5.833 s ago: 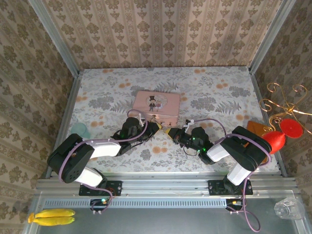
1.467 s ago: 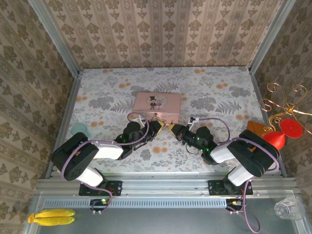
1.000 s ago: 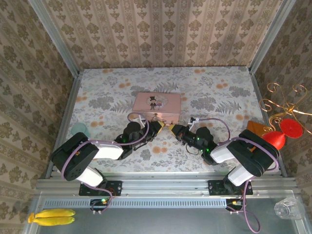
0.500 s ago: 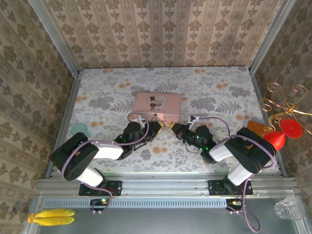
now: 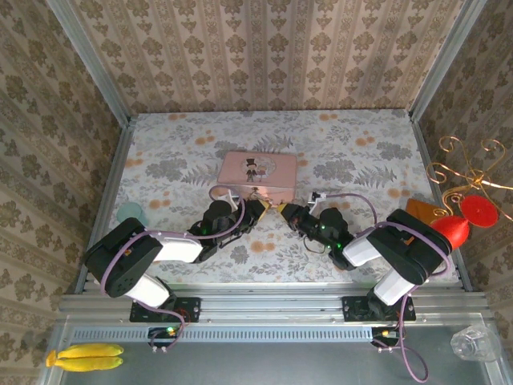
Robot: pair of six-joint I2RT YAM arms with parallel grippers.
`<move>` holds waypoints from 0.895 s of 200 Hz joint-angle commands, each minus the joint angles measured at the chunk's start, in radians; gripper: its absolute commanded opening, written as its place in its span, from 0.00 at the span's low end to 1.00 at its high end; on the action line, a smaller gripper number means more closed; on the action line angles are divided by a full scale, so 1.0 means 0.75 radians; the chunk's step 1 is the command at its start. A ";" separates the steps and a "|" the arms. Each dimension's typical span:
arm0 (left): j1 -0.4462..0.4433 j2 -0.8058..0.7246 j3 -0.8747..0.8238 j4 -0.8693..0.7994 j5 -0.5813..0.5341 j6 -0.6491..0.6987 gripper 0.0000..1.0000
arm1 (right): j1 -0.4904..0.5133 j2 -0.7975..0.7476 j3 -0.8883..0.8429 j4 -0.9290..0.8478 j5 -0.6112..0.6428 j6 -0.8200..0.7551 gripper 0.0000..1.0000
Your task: Unlock the padlock with the key
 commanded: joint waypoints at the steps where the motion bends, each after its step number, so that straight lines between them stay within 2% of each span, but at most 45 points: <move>1: -0.023 -0.014 0.069 0.213 0.093 0.020 0.00 | 0.060 0.038 0.043 0.033 -0.003 0.018 0.00; 50: -0.025 -0.027 0.065 0.213 0.097 0.020 0.00 | 0.054 0.083 0.030 0.030 0.042 0.055 0.00; 132: -0.031 -0.056 0.059 0.175 0.111 0.032 0.00 | -0.047 0.090 0.010 0.029 0.017 0.069 0.00; 179: -0.033 -0.053 0.067 0.175 0.115 0.034 0.00 | -0.059 0.101 0.018 0.029 -0.007 0.069 0.00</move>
